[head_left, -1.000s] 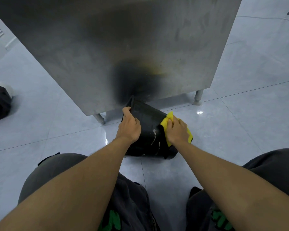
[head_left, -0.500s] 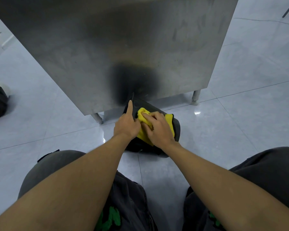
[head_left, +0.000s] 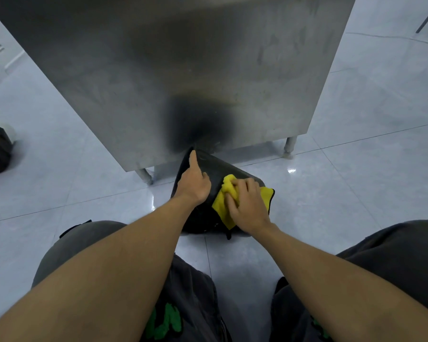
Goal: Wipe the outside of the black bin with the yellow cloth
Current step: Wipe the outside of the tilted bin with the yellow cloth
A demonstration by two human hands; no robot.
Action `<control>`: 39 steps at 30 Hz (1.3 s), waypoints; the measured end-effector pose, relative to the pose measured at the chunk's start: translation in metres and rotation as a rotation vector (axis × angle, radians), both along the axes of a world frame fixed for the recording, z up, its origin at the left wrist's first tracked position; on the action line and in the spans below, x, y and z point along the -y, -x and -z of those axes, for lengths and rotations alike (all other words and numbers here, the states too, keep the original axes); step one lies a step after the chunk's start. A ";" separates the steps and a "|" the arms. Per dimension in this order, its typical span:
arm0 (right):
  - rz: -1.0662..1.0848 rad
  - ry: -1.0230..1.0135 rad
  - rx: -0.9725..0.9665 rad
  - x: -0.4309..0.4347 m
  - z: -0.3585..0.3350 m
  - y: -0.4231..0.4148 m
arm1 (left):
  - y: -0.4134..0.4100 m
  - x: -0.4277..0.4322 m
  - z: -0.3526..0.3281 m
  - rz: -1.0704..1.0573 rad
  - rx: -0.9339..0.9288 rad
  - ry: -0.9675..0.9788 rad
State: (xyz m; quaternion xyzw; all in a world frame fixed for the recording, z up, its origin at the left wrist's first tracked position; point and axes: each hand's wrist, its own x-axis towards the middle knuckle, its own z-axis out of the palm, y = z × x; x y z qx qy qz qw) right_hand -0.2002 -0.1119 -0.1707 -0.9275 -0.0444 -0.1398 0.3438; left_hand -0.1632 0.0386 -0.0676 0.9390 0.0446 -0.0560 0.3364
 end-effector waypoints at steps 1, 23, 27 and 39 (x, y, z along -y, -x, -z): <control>-0.055 0.017 0.010 -0.001 0.000 0.001 | 0.000 0.000 0.001 -0.042 -0.005 0.032; -0.064 -0.117 0.025 -0.025 -0.019 -0.032 | 0.001 -0.002 0.002 0.025 0.146 -0.082; -0.122 -0.078 0.049 -0.031 -0.023 -0.034 | 0.002 -0.007 0.002 0.045 0.090 -0.080; 0.404 -0.142 -0.476 0.015 0.012 -0.020 | 0.001 -0.008 0.007 0.006 -0.066 -0.013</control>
